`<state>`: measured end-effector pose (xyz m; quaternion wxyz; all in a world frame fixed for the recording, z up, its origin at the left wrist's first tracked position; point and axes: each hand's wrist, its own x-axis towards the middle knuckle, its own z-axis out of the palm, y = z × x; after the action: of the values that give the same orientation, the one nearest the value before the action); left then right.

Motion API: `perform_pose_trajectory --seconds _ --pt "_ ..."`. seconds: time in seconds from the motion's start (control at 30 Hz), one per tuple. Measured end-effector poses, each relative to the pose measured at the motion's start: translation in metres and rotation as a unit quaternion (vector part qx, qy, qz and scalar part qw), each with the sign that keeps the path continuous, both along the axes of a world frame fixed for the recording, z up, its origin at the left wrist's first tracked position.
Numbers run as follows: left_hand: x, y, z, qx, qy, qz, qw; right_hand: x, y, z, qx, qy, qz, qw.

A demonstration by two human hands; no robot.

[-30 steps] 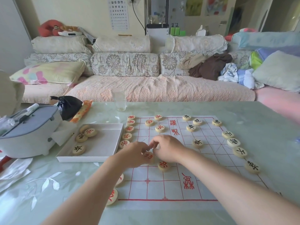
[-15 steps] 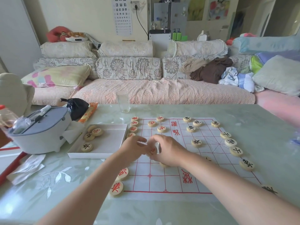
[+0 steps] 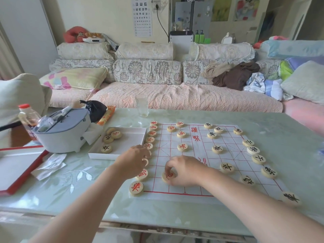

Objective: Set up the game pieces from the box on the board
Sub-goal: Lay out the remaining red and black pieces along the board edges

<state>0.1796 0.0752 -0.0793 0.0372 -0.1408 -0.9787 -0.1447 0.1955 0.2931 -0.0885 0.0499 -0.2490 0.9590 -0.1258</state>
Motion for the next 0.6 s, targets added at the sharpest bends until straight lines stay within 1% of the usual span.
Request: perform_pose_trajectory --seconds 0.1,0.27,0.43,0.6 --pt "0.002 -0.010 0.001 -0.001 0.012 -0.003 1.000 -0.003 -0.002 0.002 -0.020 -0.006 -0.013 1.000" --pt "-0.001 -0.030 0.004 -0.004 0.019 0.017 1.000 -0.011 -0.021 0.005 -0.091 -0.003 -0.030 0.995" --pt "-0.012 -0.063 -0.001 -0.008 0.020 0.097 0.995 -0.028 -0.068 0.002 -0.158 0.016 -0.022 0.987" --pt "-0.023 -0.109 -0.001 0.020 0.027 0.148 0.988 -0.069 -0.119 0.013 -0.154 0.026 -0.018 0.988"
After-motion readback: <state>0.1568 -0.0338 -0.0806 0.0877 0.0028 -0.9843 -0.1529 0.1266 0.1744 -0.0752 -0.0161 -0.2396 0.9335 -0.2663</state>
